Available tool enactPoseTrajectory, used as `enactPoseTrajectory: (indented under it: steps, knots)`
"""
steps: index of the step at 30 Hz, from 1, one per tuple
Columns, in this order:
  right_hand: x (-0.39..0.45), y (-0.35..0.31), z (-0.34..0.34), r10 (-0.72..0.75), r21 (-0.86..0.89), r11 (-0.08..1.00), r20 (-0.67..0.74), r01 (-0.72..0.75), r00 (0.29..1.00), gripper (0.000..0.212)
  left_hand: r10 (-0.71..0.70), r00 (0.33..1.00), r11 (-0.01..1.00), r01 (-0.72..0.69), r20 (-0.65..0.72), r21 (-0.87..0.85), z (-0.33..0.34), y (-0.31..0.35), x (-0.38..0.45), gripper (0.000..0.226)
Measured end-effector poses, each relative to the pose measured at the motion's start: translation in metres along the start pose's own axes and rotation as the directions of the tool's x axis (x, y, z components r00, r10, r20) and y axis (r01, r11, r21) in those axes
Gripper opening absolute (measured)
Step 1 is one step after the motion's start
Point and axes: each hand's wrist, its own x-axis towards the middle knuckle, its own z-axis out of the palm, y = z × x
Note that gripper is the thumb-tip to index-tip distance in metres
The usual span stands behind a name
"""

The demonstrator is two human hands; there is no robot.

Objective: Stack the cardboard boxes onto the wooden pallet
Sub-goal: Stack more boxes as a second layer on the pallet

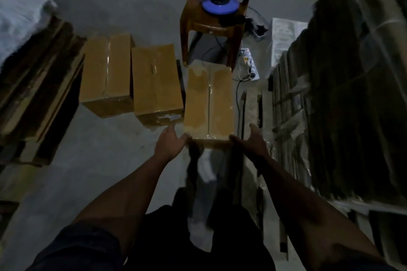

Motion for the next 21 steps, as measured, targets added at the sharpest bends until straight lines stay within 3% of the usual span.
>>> enactPoseTrajectory:
  steps: [4, 10, 12, 15, 17, 21]
  knots:
    - [0.100, 0.037, 0.030, 0.014, 0.101, 0.995, -0.024, -0.012, 1.000, 0.106, -0.157, 0.987, 0.946, 0.146, -0.016, -0.289, 0.055, -0.019, 0.088, 0.075]
    - [0.257, 0.109, 0.089, 0.061, 0.302, 0.952, -0.033, -0.048, 0.998, 0.095, -0.187, 0.982, 0.873, 0.150, -0.034, -0.465, 0.143, -0.078, 0.231, 0.087]
    - [0.316, 0.133, 0.118, 0.028, 0.251, 0.968, -0.084, -0.006, 0.996, 0.098, -0.174, 0.984, 0.870, 0.133, -0.043, -0.474, 0.167, -0.096, 0.274, 0.077]
    - [0.377, 0.152, 0.148, -0.026, 0.323, 0.946, -0.041, 0.038, 0.999, 0.102, -0.179, 0.984, 0.859, 0.150, -0.013, -0.490, 0.196, -0.118, 0.330, 0.046]
    - [0.406, 0.156, 0.165, -0.057, 0.270, 0.960, -0.051, 0.068, 0.997, 0.108, -0.161, 0.987, 0.855, 0.134, -0.009, -0.501, 0.209, -0.131, 0.359, 0.033]
    - [0.451, 0.159, 0.185, -0.071, 0.213, 0.973, -0.110, 0.093, 0.991, 0.107, -0.096, 0.995, 0.842, 0.098, 0.032, -0.531, 0.226, -0.150, 0.402, 0.040]
